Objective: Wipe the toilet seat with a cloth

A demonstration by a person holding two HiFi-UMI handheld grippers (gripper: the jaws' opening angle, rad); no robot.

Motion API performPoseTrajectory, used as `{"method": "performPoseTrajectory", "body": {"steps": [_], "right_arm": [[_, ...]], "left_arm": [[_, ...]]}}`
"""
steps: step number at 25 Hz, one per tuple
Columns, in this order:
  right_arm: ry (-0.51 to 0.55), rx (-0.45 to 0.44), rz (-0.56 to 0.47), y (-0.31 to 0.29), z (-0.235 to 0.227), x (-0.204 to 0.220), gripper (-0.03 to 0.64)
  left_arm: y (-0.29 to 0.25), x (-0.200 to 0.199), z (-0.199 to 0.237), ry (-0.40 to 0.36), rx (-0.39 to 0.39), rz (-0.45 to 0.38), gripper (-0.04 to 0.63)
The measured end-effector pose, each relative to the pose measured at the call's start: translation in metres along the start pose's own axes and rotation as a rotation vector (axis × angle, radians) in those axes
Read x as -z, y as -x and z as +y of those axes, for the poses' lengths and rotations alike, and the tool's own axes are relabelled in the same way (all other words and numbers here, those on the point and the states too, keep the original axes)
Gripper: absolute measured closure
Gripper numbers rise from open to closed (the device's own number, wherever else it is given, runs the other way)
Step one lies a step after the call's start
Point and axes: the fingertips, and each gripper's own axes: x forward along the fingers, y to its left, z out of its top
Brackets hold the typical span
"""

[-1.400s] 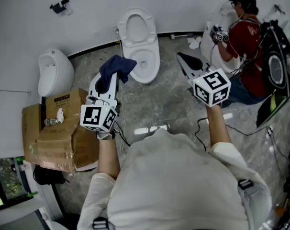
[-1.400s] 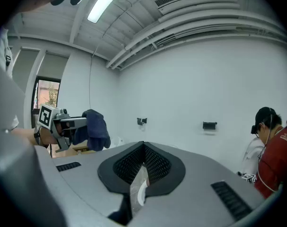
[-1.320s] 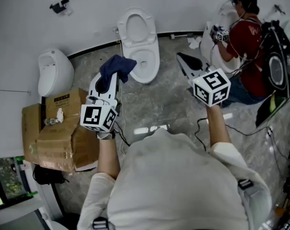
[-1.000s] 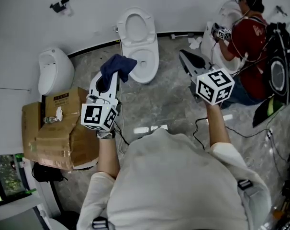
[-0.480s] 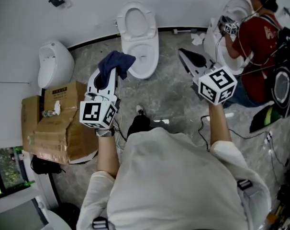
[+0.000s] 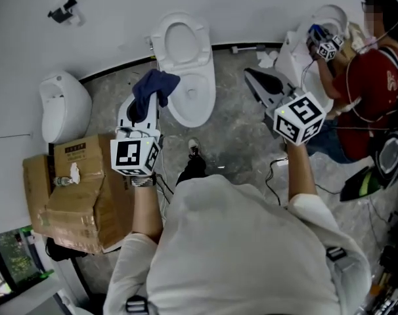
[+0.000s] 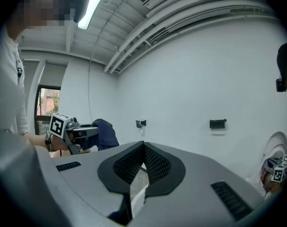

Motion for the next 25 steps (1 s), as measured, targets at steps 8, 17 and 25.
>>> {"method": "performPoseTrajectory", "body": {"steps": [8, 17, 25], "right_arm": [[0.010, 0.039, -0.064, -0.100, -0.049, -0.033, 0.589], [-0.066, 0.052, -0.041, -0.181, -0.093, -0.036, 0.589], [-0.131, 0.071, -0.024, -0.232, -0.115, -0.018, 0.589]], "left_arm": [[-0.088, 0.006, 0.085, 0.028, 0.041, -0.002, 0.553], [-0.160, 0.021, 0.147, 0.039, 0.077, 0.013, 0.552], [-0.199, 0.048, 0.190, 0.058, 0.088, 0.044, 0.552]]}}
